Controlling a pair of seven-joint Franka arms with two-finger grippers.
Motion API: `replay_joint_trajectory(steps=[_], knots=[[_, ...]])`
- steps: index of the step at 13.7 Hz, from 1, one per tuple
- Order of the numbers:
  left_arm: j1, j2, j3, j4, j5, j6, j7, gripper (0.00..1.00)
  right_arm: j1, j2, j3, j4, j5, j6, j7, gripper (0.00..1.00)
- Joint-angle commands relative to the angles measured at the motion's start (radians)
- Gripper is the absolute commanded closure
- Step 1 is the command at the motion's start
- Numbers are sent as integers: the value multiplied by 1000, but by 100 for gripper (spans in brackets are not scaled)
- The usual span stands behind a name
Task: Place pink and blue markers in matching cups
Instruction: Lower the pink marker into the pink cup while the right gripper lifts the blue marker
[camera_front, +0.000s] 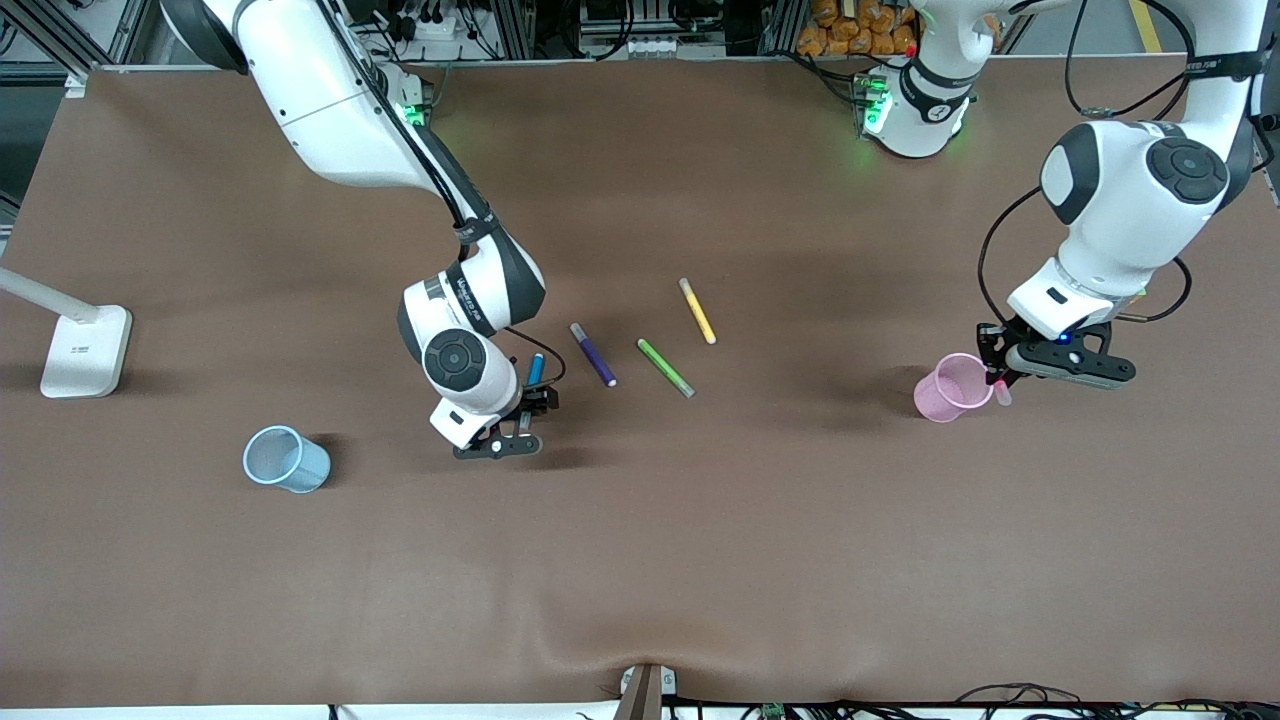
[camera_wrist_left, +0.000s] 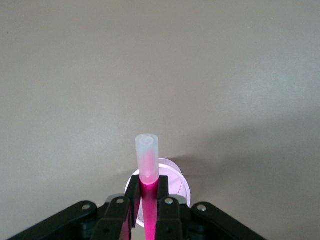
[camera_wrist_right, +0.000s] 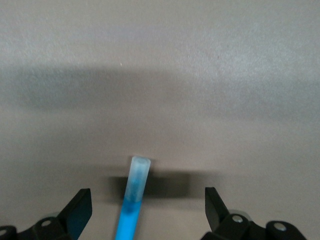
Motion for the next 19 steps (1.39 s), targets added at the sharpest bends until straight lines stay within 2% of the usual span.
replay_joint_trajectory(steps=[1, 6, 8, 10, 11, 12, 13, 14, 19], knots=[[9, 25, -6, -14, -20, 79, 30, 100, 39, 15, -8, -2, -19, 40, 125, 0], [10, 93, -6, -2, -20, 154, 31, 100, 44, 21, -10, -4, -45, 40, 175, 0], [10, 109, -6, -2, -20, 159, 31, 100, 42, 23, -10, -4, -45, 40, 175, 3], [9, 125, -6, 10, -20, 161, 31, 100, 28, 23, -10, -4, -45, 40, 167, 12], [7, 126, -6, 10, -20, 161, 29, 100, 22, 23, -10, -4, -45, 39, 164, 25], [6, 128, -6, 9, -21, 159, 29, 100, 24, 23, -10, -5, -45, 37, 164, 44], [6, 129, -6, 3, -21, 159, 29, 100, 27, 21, -8, -8, -45, 30, 163, 75], [6, 129, -6, 0, -23, 158, 27, 100, 34, 21, -8, -8, -45, 25, 162, 100], [9, 126, -6, -31, -27, 154, 11, 100, 22, 9, -7, -8, -42, 19, 129, 100]])
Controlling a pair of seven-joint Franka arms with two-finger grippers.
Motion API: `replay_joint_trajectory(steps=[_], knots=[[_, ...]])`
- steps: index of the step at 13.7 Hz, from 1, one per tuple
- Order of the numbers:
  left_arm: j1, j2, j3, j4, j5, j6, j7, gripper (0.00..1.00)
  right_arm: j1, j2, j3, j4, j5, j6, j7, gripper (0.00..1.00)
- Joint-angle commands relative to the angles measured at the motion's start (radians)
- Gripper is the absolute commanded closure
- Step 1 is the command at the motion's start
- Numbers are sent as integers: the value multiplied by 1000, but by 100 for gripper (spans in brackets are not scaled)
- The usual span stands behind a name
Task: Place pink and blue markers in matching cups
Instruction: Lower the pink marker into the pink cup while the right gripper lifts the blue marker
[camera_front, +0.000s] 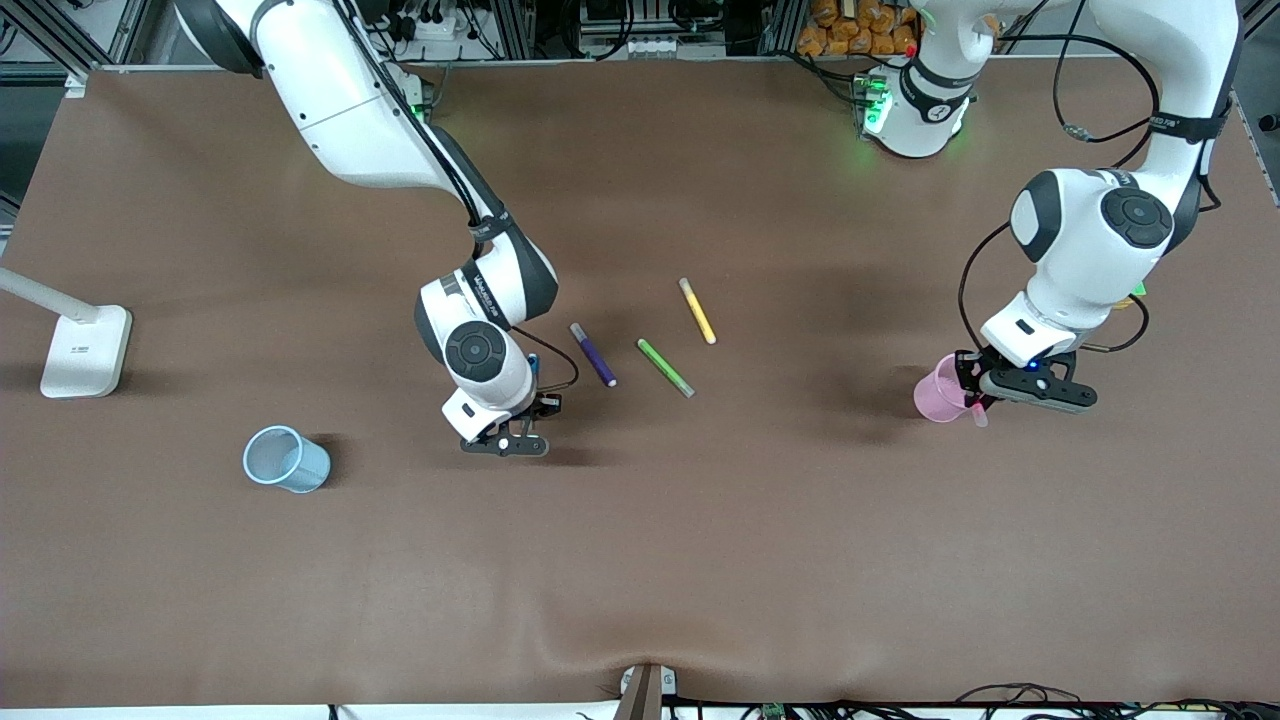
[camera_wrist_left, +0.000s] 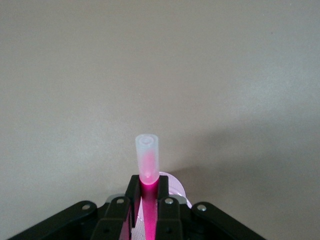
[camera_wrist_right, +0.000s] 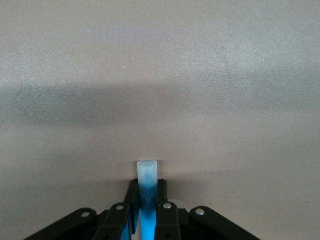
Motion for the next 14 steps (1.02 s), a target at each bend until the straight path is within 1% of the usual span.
replay_joint_trajectory(steps=[1, 4, 6, 8, 10, 12, 14], knots=[[10, -6, -5, -16, -23, 5, -5, 100, -30, -16, 6, -13, -17, -11, -47, 100], [13, -8, -3, -16, -23, 5, -52, 100, -97, -64, 9, -4, -10, -66, -208, 100], [63, -6, -3, -7, -23, 5, -68, 100, -140, -102, 9, -4, -5, -80, -317, 100], [68, -5, -3, -7, -25, 5, -81, 100, -172, -140, 9, 3, -5, -97, -398, 100], [73, -9, -2, -7, -25, 1, -146, 100, -209, -165, 11, 11, -2, -97, -484, 100], [73, -6, -2, -5, -25, -1, -171, 100, -240, -170, 12, 46, 24, -137, -553, 100], [66, -2, -3, -5, -25, -1, -183, 100, -269, -174, 12, 100, 76, -198, -614, 100]])
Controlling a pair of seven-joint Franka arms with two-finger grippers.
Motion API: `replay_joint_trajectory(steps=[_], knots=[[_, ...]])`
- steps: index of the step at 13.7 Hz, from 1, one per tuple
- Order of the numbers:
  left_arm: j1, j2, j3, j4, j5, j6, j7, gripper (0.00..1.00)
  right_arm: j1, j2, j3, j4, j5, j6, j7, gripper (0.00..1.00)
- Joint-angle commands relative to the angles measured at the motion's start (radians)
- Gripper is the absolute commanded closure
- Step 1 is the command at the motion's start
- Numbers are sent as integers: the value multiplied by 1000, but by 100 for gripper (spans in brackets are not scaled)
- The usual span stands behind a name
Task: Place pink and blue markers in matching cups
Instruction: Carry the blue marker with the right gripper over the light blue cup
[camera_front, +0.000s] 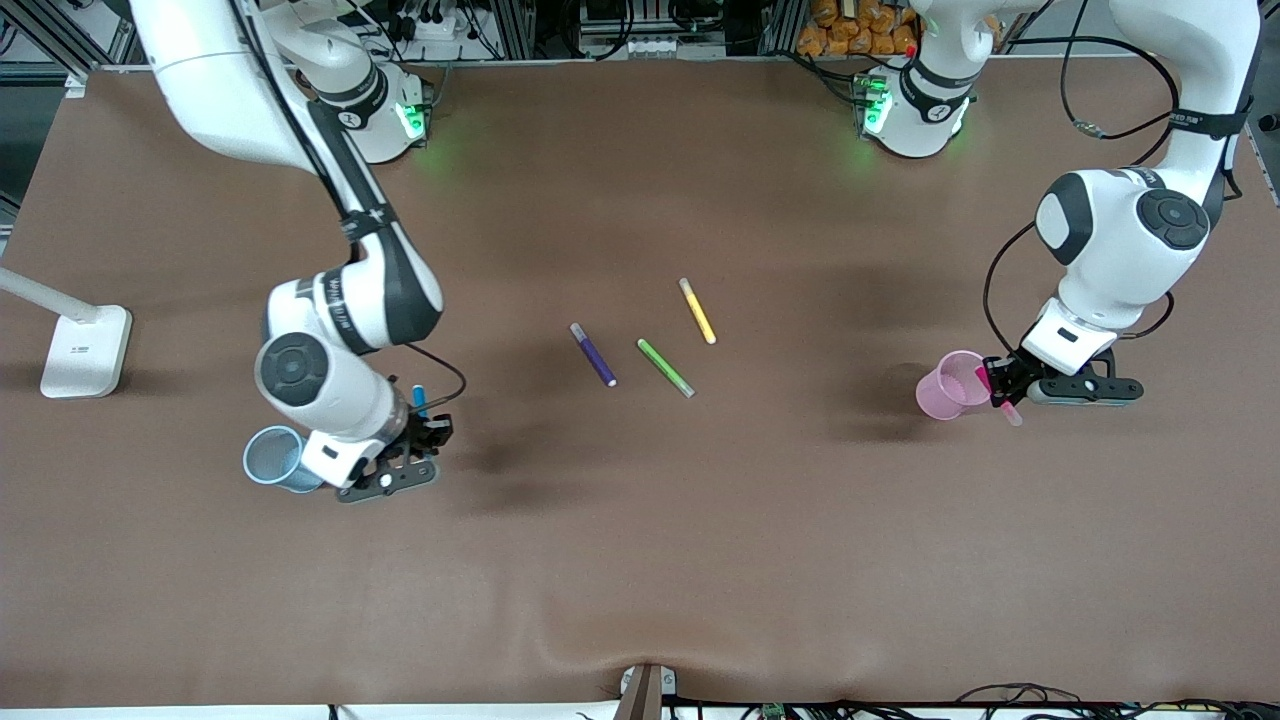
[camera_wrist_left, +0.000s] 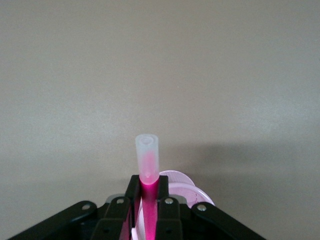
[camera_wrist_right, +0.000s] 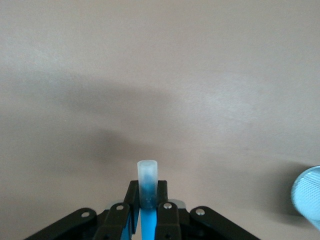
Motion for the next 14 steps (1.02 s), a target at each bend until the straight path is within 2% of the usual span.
replay_joint_trajectory(steps=[1, 5, 12, 13, 14], knots=[[-7, -1, -5, -2, -11, -1, -18, 100, -55, -16, 20, 65, 69, -76, -98, 100], [-36, 15, -6, -2, -11, -1, -99, 100, -117, -40, 20, 82, 163, -81, -273, 100], [-47, 50, -6, -6, -8, -1, -118, 100, -238, -83, 20, 79, 350, -116, -778, 100], [-47, 52, -6, -6, -7, -1, -118, 79, -252, -92, 20, 79, 396, -143, -838, 100], [-47, 53, -6, -5, -7, -1, -118, 36, -275, -95, 18, 79, 440, -150, -908, 100]])
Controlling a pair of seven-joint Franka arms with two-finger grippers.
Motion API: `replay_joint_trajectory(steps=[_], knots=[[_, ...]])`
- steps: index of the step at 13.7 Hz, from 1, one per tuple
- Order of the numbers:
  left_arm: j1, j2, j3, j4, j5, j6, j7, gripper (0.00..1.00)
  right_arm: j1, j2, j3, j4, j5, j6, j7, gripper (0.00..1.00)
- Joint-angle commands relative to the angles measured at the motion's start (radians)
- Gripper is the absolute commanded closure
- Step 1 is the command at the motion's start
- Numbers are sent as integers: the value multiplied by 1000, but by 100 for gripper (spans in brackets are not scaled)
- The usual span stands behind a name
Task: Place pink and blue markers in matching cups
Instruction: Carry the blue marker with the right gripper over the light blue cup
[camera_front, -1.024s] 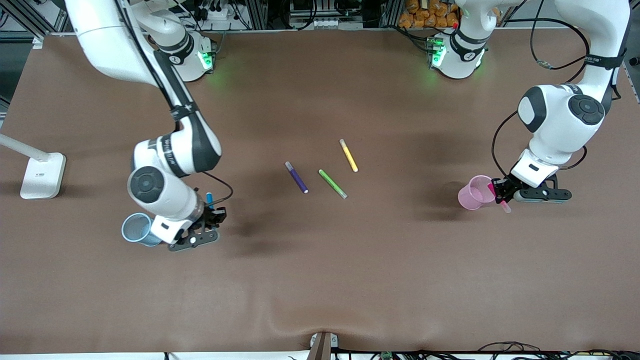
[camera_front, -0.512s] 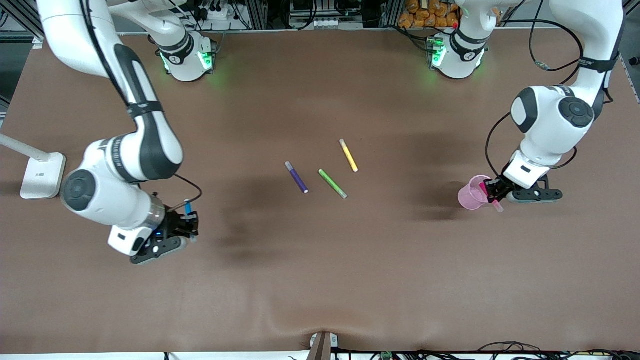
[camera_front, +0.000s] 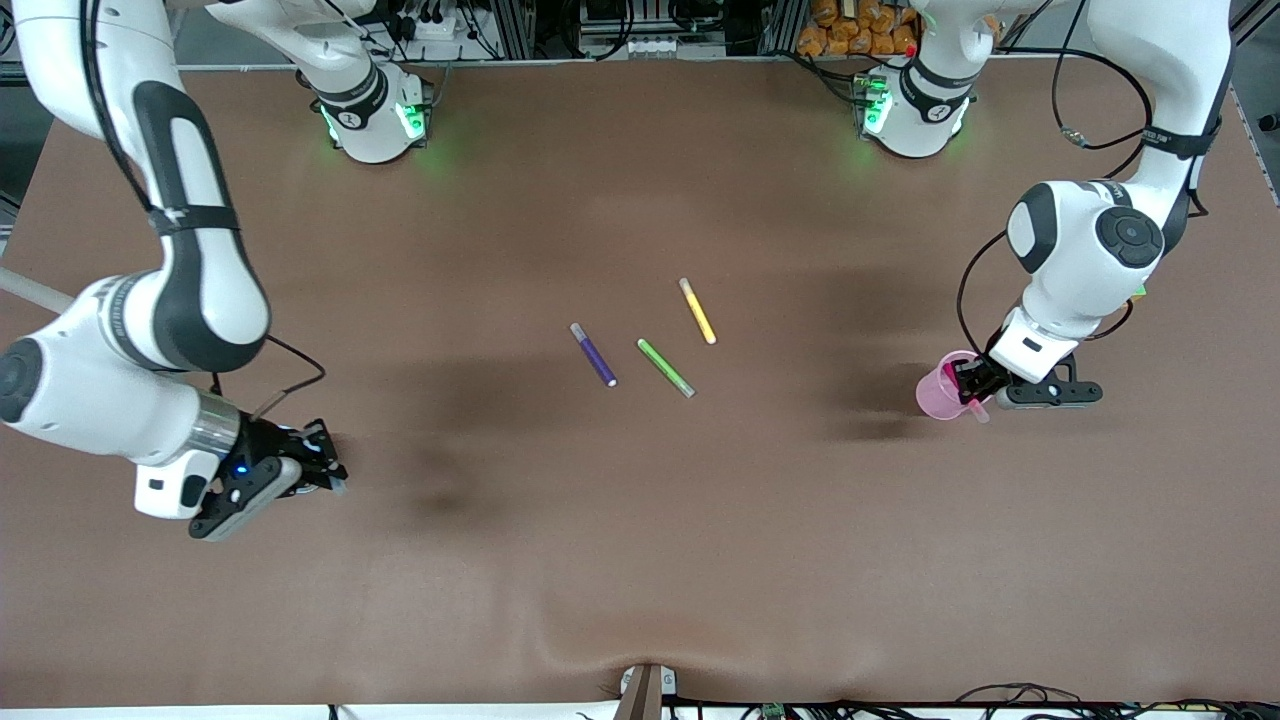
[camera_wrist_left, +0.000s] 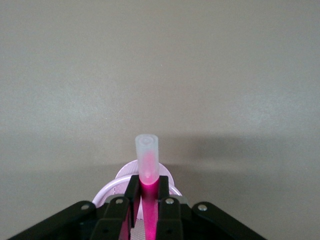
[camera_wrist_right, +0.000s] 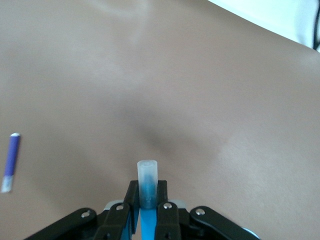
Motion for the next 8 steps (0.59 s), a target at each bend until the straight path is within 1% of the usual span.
replay_joint_trajectory(steps=[1, 3, 5, 6, 8], knots=[[-5, 0, -1, 5, -2, 1, -4, 0, -66, -34, 18, -11, 99, -33, -178, 100], [-5, -4, -1, 11, -1, 1, -3, 0, -97, -41, 18, -2, 148, -31, -261, 100], [-2, -13, -1, 25, -1, -11, 6, 0, -128, -40, 18, 6, 178, -33, -356, 100], [-1, -19, 1, 43, 1, -49, 8, 0, -140, -38, 18, 3, 205, -34, -420, 100], [1, -32, 1, 109, 1, -167, 3, 0, -178, -34, 18, 3, 257, -77, -541, 100]])
